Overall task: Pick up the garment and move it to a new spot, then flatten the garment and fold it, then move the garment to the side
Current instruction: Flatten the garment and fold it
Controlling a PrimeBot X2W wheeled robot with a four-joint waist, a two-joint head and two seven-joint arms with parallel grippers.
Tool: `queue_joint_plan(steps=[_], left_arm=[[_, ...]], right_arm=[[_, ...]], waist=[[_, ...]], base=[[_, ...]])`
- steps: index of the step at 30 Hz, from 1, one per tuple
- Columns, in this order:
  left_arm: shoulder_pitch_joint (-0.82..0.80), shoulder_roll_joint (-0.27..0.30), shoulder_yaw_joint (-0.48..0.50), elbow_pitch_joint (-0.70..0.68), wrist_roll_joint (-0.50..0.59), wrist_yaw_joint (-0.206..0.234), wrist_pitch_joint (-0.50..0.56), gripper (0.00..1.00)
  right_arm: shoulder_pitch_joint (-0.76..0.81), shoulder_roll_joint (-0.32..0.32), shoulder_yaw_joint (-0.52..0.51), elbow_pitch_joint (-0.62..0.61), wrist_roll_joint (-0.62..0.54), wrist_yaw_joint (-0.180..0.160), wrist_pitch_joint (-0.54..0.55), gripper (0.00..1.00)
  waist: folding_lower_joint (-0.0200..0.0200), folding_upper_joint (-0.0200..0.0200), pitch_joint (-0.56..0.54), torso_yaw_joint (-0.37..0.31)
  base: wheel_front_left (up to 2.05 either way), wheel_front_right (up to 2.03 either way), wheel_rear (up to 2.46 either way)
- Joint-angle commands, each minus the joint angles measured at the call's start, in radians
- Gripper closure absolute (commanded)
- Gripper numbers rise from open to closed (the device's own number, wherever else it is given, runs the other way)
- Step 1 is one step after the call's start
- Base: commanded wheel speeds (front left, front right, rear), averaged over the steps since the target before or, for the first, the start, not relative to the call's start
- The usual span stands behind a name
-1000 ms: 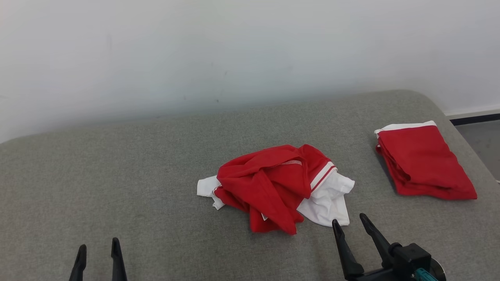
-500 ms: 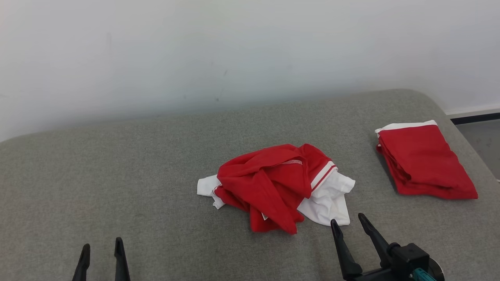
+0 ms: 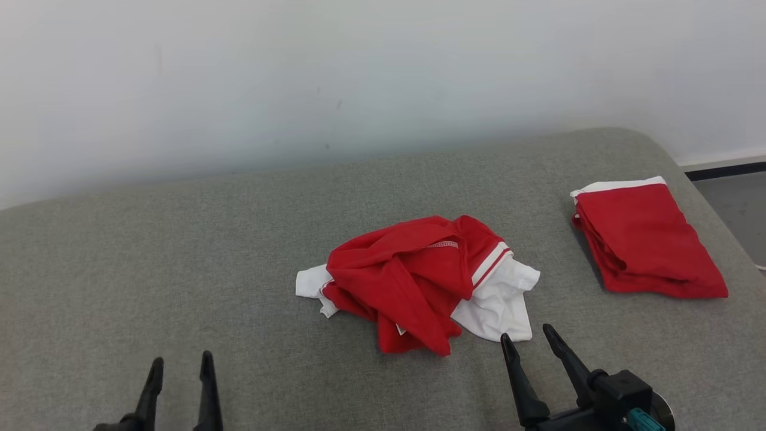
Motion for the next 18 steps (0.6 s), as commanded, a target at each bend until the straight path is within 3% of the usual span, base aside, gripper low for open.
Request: queue_joint_plan(steps=[1,11,18], left_arm=[[-0.035,-0.002,-0.023,0.019,0.017,-0.017,0.0,0.0],[-0.232,0.034,-0.175,0.197,0.063,-0.095,0.066,0.0],[-0.361,0.056,-0.254,0.333,0.044,-0.115,0.064,0.0]], right_arm=[[-0.012,0.002,0.005,0.003,0.008,-0.003,-0.004,0.0],[-0.042,0.007,0.019,0.012,0.013,-0.003,-0.013,0.0],[-0.058,0.012,0.013,0.019,0.017,-0.003,-0.026,0.0]], waist=[[0.0,0.0,0.01,-0.015],[0.0,0.0,0.057,-0.109],[0.0,0.0,0.098,-0.196]], base=[[0.0,0.0,0.0],[0.0,0.0,0.0],[0.0,0.0,0.0]])
